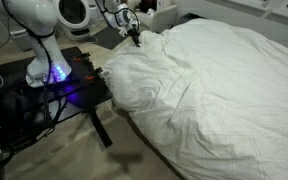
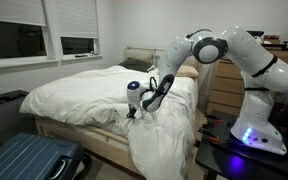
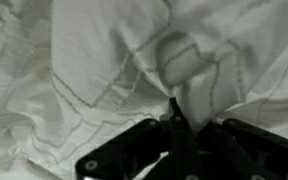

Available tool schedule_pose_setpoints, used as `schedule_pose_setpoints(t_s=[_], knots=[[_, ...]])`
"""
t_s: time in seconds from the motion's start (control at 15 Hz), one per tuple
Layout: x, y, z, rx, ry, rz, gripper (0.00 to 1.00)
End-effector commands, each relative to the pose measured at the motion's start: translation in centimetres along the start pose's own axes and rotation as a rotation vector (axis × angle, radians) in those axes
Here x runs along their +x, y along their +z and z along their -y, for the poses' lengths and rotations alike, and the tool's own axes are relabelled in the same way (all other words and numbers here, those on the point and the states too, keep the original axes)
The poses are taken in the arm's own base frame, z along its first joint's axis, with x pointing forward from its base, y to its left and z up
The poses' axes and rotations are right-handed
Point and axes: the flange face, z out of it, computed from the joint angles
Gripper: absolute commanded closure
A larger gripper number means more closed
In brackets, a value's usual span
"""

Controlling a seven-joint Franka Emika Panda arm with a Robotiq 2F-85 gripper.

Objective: Make the bed

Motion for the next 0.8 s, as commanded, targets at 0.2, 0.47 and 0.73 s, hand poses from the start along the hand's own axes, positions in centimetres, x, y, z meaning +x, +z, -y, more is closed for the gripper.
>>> schedule_pose_setpoints(t_s=[0.2,0.47,0.73], knots=[[0.6,-5.1,1.4,0.084,0.009,0.032,0.99],[0.1,-9.8,4.4,0.18,-0.059,0.022,0.99],[-2.1,-14.7,8.1,0.306,-0.164,0.056,0.99]])
